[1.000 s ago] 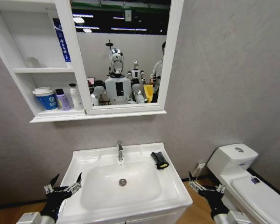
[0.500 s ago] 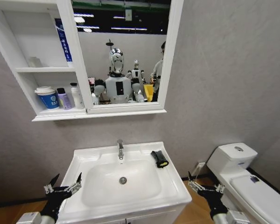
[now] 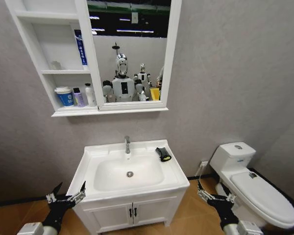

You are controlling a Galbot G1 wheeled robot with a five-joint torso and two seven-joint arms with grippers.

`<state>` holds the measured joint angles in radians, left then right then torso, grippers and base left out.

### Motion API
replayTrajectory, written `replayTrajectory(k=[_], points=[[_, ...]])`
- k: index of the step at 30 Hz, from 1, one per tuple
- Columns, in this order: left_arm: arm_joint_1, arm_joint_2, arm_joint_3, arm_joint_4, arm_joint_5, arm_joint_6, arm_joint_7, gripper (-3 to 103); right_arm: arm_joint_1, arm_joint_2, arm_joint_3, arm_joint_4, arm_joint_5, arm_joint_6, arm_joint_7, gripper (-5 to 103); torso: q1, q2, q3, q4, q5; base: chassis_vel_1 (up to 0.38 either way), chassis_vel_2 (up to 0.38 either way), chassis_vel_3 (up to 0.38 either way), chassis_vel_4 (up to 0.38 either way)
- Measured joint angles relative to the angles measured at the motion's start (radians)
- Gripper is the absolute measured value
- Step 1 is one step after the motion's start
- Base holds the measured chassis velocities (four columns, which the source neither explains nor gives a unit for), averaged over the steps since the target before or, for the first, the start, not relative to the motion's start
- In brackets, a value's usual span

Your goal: Move facial cleanser and shampoo from washbasin to cabinet, then wipe washbasin with towel.

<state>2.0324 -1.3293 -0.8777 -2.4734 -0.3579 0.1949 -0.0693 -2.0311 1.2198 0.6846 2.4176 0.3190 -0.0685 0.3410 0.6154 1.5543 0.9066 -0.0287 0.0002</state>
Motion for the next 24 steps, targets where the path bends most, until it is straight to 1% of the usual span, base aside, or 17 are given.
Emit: replayTrajectory(k=[2, 3, 5, 8, 9, 10, 12, 15, 16, 18, 19, 20, 22, 24], points=[[0.0, 0.0, 0.0, 0.0, 0.0, 0.0, 0.0, 100, 0.0, 0.0, 0.0, 0.0, 0.0, 0.0, 0.0, 100, 0.0, 0.0, 0.0, -0.0002, -0.0001, 0.323, -0.339, -0.32, 0.343], [0.0, 0.0, 0.0, 0.0, 0.0, 0.0, 0.0, 100, 0.0, 0.0, 0.0, 0.0, 0.0, 0.0, 0.0, 100, 0.0, 0.0, 0.0, -0.0001, -0.0007, 0.327, -0.344, -0.316, 0.362], [0.0, 0.0, 0.0, 0.0, 0.0, 0.0, 0.0, 100, 0.0, 0.0, 0.0, 0.0, 0.0, 0.0, 0.0, 100, 0.0, 0.0, 0.0, 0.0, 0.0002, 0.364, -0.37, -0.363, 0.368], [0.0, 0.0, 0.0, 0.0, 0.0, 0.0, 0.0, 100, 0.0, 0.0, 0.0, 0.0, 0.0, 0.0, 0.0, 100, -0.001, 0.0, 0.0, -0.0002, -0.0007, 0.373, -0.372, -0.363, 0.357], [0.0, 0.0, 0.0, 0.0, 0.0, 0.0, 0.0, 100, 0.0, 0.0, 0.0, 0.0, 0.0, 0.0, 0.0, 100, -0.001, 0.0, 0.0, -0.0002, -0.0007, 0.381, -0.39, -0.364, 0.349], [0.0, 0.0, 0.0, 0.0, 0.0, 0.0, 0.0, 100, 0.0, 0.0, 0.0, 0.0, 0.0, 0.0, 0.0, 100, 0.0, 0.0, 0.0, 0.0, 0.0001, 0.381, -0.346, -0.392, 0.367], [0.0, 0.0, 0.0, 0.0, 0.0, 0.0, 0.0, 100, 0.0, 0.0, 0.0, 0.0, 0.0, 0.0, 0.0, 100, 0.0, 0.0, 0.0, -0.0001, 0.0001, 0.385, -0.346, -0.345, 0.347], [0.0, 0.0, 0.0, 0.0, 0.0, 0.0, 0.0, 100, 0.0, 0.0, 0.0, 0.0, 0.0, 0.0, 0.0, 100, 0.0, 0.0, 0.0, -0.0002, -0.0007, 0.347, -0.344, -0.349, 0.35], [0.0, 0.0, 0.0, 0.0, 0.0, 0.0, 0.0, 100, 0.0, 0.0, 0.0, 0.0, 0.0, 0.0, 0.0, 100, 0.0, 0.0, 0.0, 0.0001, 0.0001, 0.386, -0.36, -0.348, 0.351], [0.0, 0.0, 0.0, 0.0, 0.0, 0.0, 0.0, 100, 0.0, 0.0, 0.0, -0.001, 0.0, 0.0, 0.0, 100, 0.0, 0.0, 0.0, -0.0001, 0.0003, 0.374, -0.36, -0.341, 0.344], [0.0, 0.0, 0.0, 0.0, 0.0, 0.0, 0.0, 100, 0.0, 0.0, 0.0, 0.0, 0.0, 0.0, 0.0, 100, 0.0, 0.0, 0.0, -0.0002, -0.0007, 0.335, -0.351, -0.335, 0.368], [0.0, 0.0, 0.0, 0.0, 0.0, 0.0, 0.0, 100, 0.0, 0.0, 0.0, 0.0, 0.0, 0.0, 0.0, 100, 0.0, 0.0, 0.0, -0.0002, -0.0007, 0.335, -0.351, -0.335, 0.368], [0.0, 0.0, 0.0, 0.0, 0.0, 0.0, 0.0, 100, 0.0, 0.0, 0.0, -0.001, 0.0, 0.0, 0.0, 100, 0.0, 0.0, 0.0, 0.0, 0.0003, 0.352, -0.365, -0.346, 0.36], [0.0, 0.0, 0.0, 0.0, 0.0, 0.0, 0.0, 100, 0.0, 0.0, 0.0, 0.0, 0.0, 0.0, 0.0, 100, 0.0, 0.0, 0.0, -0.0002, -0.0007, 0.335, -0.364, -0.362, 0.342]])
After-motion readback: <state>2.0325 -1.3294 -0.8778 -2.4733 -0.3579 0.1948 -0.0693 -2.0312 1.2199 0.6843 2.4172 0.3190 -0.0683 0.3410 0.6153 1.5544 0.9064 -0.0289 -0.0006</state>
